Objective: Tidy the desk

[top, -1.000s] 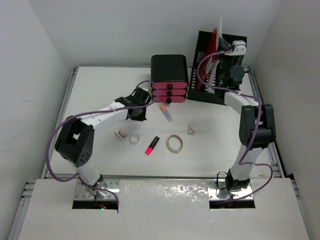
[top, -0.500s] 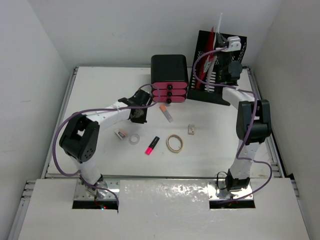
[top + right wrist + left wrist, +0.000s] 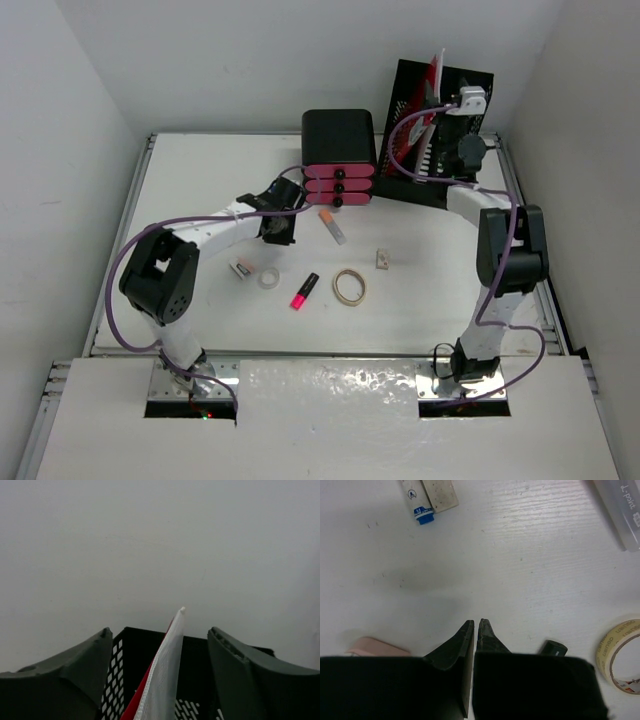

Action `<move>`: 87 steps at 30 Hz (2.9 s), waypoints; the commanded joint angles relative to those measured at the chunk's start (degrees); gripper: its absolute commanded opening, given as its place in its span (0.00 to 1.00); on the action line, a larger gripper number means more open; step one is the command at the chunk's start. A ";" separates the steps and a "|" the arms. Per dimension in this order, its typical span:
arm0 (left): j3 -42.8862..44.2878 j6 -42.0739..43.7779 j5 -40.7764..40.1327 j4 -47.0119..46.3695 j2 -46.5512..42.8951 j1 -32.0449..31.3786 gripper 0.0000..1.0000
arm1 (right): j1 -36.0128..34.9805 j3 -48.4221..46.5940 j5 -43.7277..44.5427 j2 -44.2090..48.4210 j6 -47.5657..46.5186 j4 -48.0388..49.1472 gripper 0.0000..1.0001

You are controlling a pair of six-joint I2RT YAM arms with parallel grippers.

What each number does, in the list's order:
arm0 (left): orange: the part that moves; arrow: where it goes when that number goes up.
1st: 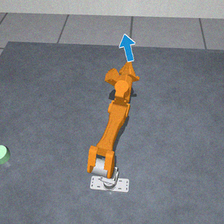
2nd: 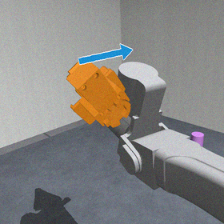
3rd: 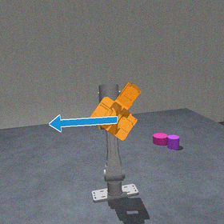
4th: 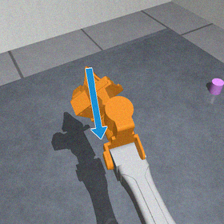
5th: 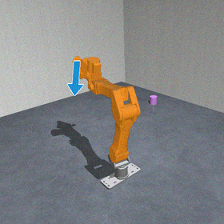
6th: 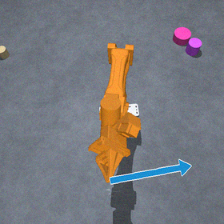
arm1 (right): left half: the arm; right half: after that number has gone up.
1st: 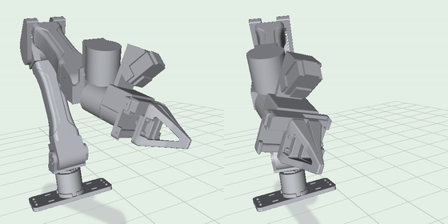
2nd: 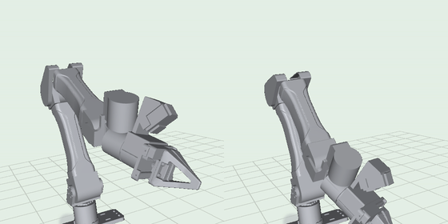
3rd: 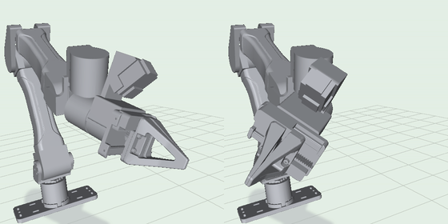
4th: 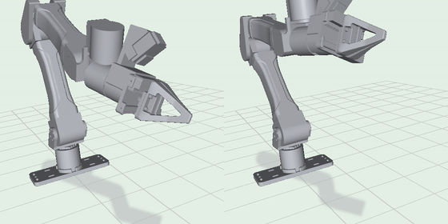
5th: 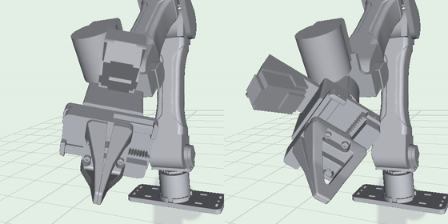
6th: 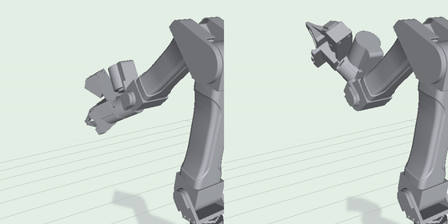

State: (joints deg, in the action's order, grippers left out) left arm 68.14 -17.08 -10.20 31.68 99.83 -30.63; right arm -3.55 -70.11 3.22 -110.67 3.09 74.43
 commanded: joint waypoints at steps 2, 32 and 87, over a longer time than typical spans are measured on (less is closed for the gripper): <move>2.26 -0.94 1.58 -1.97 -0.60 0.75 0.00 | -0.14 0.94 1.26 7.83 -0.90 20.41 0.77; 13.50 8.99 -9.24 -12.34 -11.68 4.70 0.00 | -12.09 42.15 -3.04 49.69 42.32 -36.06 0.72; 29.60 6.71 34.37 -28.87 20.31 12.79 0.00 | -17.28 11.75 -9.11 -3.41 66.87 -19.77 0.47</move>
State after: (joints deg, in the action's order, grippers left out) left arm 100.01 -10.59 24.29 -0.16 120.07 -18.52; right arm -20.58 -55.79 -6.24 -112.97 69.60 51.16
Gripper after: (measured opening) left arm 0.001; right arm 0.469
